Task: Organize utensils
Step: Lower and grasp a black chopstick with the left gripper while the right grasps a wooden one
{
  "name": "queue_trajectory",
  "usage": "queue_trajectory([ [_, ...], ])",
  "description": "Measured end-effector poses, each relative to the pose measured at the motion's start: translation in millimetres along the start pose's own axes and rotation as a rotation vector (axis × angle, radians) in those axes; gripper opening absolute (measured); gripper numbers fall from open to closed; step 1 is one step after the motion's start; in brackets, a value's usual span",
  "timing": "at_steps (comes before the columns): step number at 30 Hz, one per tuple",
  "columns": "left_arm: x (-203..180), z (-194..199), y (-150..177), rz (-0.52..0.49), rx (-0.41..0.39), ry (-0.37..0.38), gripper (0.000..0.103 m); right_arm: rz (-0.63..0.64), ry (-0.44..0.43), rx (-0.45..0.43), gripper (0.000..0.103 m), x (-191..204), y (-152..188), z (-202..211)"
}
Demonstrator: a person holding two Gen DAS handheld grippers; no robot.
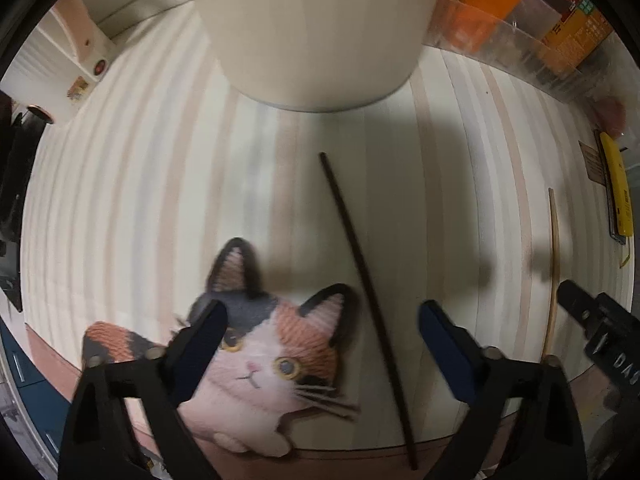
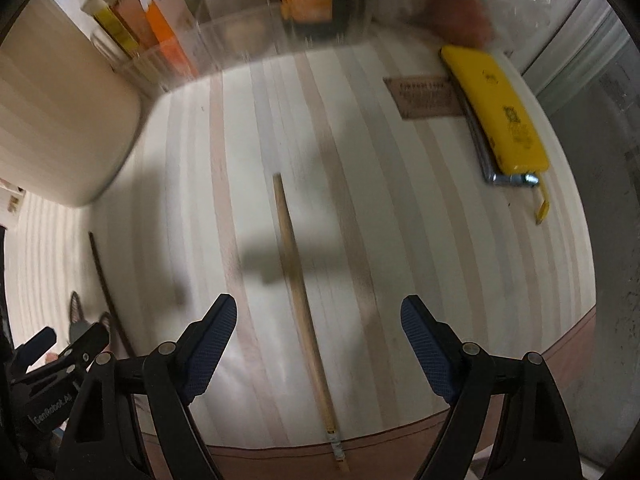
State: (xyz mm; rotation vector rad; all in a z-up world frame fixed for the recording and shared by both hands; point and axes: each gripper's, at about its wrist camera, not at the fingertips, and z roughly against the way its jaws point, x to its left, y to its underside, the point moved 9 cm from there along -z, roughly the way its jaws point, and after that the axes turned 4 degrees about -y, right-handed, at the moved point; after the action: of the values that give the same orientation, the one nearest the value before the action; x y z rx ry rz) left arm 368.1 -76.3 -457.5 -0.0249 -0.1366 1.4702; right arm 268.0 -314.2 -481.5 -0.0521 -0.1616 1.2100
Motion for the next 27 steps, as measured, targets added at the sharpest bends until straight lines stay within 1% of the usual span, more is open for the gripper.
queue_trajectory([
  [1, -2, -3, 0, -0.004, 0.006, -0.002, 0.072, 0.01, 0.0, 0.012, 0.078, 1, 2, -4],
  [2, -4, -6, -1, -0.009, 0.013, -0.005, 0.062, 0.019, 0.006, 0.02, 0.077, 1, 3, -8],
  [4, -6, -11, -2, -0.018, 0.016, -0.009, 0.047, 0.031, 0.013, 0.037, 0.071, 1, 7, -15],
  [5, -8, -10, -3, -0.017, 0.002, 0.005, 0.037, 0.033, 0.017, 0.043, 0.07, 1, 9, -18],
  [6, -9, -10, -3, -0.023, -0.003, 0.009, 0.031, 0.035, 0.02, 0.054, 0.065, 1, 11, -22],
  [7, -11, -9, -4, -0.037, -0.01, 0.005, 0.015, 0.03, 0.019, 0.065, 0.06, 0, 14, -26],
  [8, -13, -9, -5, -0.06, -0.015, -0.007, 0.009, 0.028, 0.021, 0.052, 0.058, -1, 14, -25],
  [10, -13, -9, -7, -0.082, -0.021, -0.018, 0.007, 0.025, 0.025, 0.046, 0.053, -2, 14, -26],
  [11, -11, -9, -7, -0.095, -0.028, -0.034, 0.006, 0.023, 0.025, 0.042, 0.049, -2, 14, -25],
  [13, -9, -9, -6, -0.109, -0.033, -0.046, 0.005, 0.021, 0.027, 0.036, 0.023, -3, 15, -24],
  [14, -6, -10, -5, -0.116, -0.033, -0.049, 0.005, 0.019, 0.025, 0.038, 0.016, -3, 16, -24],
  [15, -2, -10, -5, -0.119, -0.032, -0.052, 0.005, 0.01, 0.02, 0.04, 0.008, -3, 17, -24],
  [19, 13, -12, 2, -0.11, -0.015, -0.05, 0.005, -0.004, -0.018, 0.054, 0.007, 3, 22, -25],
  [23, 25, -11, 14, -0.094, 0.003, -0.033, 0.005, 0.009, -0.086, 0.105, 0.007, 28, 37, -29],
  [27, 33, -15, 19, -0.083, 0.008, -0.013, 0.005, 0.053, -0.081, 0.119, 0.007, 46, 47, -30],
])
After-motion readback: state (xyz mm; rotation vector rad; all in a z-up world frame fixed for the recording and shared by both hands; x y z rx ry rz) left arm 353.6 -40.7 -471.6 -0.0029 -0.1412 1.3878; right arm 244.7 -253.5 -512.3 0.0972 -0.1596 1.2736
